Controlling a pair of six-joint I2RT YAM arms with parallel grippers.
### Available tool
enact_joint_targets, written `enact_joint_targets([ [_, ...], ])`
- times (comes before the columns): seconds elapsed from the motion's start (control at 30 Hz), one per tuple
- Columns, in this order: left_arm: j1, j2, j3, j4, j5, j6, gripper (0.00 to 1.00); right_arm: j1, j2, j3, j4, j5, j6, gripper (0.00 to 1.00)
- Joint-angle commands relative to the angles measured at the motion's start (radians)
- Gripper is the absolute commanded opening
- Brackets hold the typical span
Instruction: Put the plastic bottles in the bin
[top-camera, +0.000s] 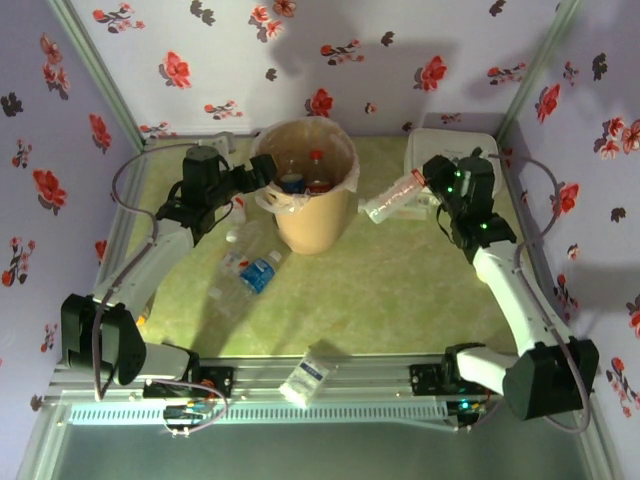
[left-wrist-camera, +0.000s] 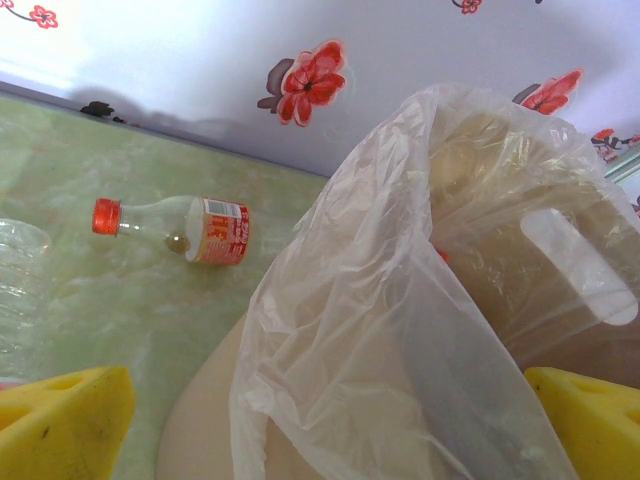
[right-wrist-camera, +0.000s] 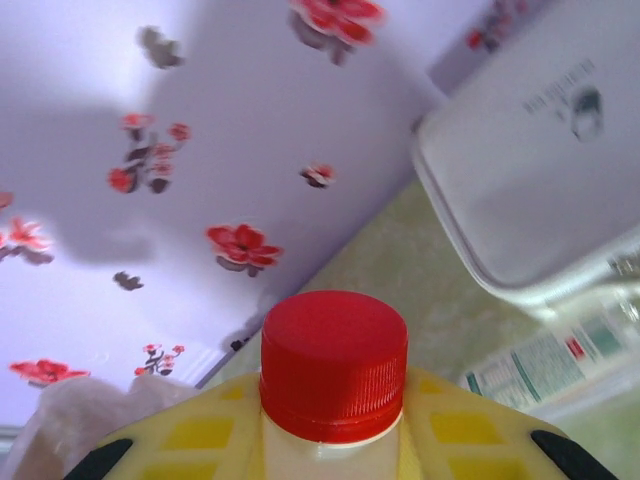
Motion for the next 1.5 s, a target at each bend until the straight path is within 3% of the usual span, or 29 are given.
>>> enact_joint_targets([
  [0.0,-0.001,-0.002,-0.003,0.021,0.002,-0.003,0.99,0.016,-0.018,0.059,0.028,0.008,-0.228,0.15],
  [0.2,-0.003,-0.003,-0.004,0.018,0.002,-0.002,0.99,0.109,-0.010,0.167,0.154,0.016,-0.382,0.15],
  [0.5,-0.002,0.003,-0.003,0.025,0.004,-0.011,0.99,0.191,0.095,0.358,0.245,-0.030,-0.417,0.13],
  [0.63,-0.002,0.002,-0.004,0.022,0.004,-0.010,0.99,0.257,0.171,0.424,0.252,-0.056,-0.469,0.14],
  [0.8,-0.001,0.000,-0.007,0.021,0.004,-0.011,0.99,0.355,0.261,0.509,0.136,-0.068,-0.654,0.14],
  [1.1,-0.001,0.006,-0.007,0.026,0.004,-0.012,0.99,0.437,0.315,0.456,0.046,-0.056,-0.893,0.15],
  [1.47,-0.001,0.026,-0.007,0.037,0.004,-0.021,0.99,0.441,0.338,0.324,0.134,-0.074,-0.880,0.20],
])
